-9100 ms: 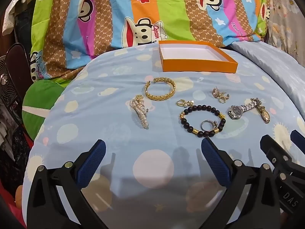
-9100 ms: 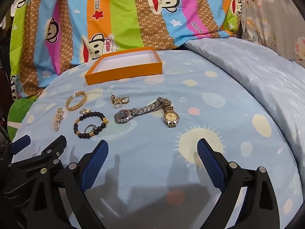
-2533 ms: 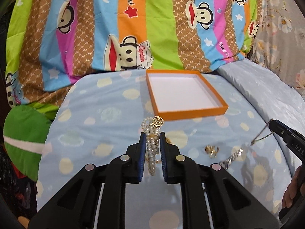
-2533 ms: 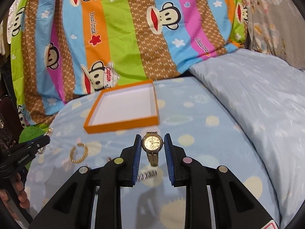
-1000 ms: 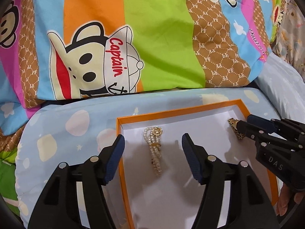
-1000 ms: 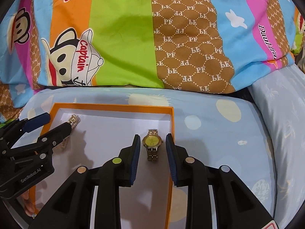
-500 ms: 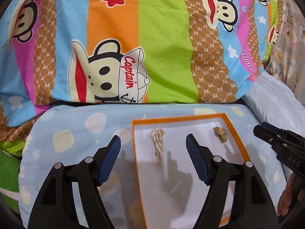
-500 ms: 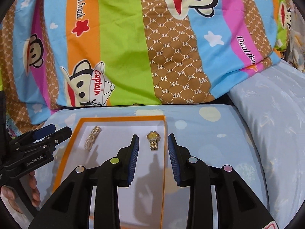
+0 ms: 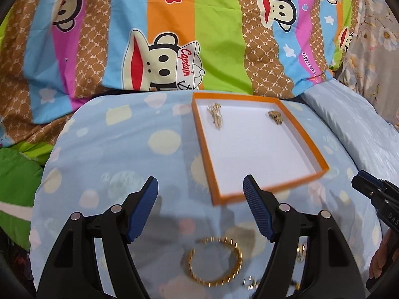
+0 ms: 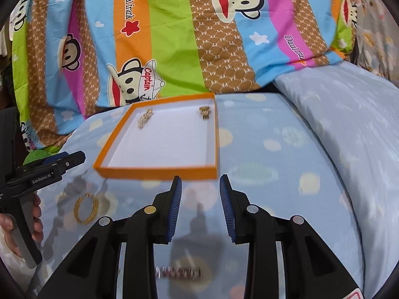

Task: Organize jewelry
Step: 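Move the left tool to the gold twisted bangle while the right tool approaches the silver watch, then grasp and lift the gold bangle with the left tool while the right tool grasps the silver watch, then lower the bangle into the orange box and open the left tool while the right tool carries the silver watch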

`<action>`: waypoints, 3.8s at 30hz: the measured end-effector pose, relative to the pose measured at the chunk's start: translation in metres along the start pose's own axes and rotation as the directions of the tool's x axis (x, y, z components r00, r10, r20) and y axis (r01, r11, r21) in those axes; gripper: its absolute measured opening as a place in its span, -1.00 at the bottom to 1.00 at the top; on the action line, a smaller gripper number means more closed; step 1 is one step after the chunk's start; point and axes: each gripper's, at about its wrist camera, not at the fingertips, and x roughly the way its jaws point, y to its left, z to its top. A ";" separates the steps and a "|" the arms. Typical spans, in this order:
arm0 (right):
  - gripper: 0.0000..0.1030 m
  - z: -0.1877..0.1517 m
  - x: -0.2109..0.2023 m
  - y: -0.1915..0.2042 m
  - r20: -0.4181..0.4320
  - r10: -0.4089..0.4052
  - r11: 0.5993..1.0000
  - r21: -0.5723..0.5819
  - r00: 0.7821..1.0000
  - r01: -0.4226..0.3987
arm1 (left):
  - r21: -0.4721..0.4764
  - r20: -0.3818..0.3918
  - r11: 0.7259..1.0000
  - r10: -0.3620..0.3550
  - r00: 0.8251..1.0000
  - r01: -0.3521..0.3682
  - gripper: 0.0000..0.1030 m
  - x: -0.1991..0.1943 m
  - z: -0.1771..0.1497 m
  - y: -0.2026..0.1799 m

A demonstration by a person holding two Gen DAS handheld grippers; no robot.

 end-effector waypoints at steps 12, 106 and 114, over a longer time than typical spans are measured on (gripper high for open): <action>-0.39 -0.080 -0.027 -0.007 -0.025 0.051 0.988 0.146 0.998 -0.047 | -0.023 -0.071 1.000 0.015 0.997 -0.017 0.33 -0.014 -0.073 0.001; -0.53 -0.071 -0.046 0.033 0.003 -0.040 0.994 0.103 0.999 0.040 | -0.001 -0.020 0.999 -0.045 0.999 0.044 0.04 -0.045 -0.076 -0.024; -0.53 -0.027 -0.055 0.026 0.069 -0.022 0.998 0.062 0.997 0.017 | 0.010 0.043 0.999 -0.041 0.998 0.041 0.04 -0.052 -0.035 -0.024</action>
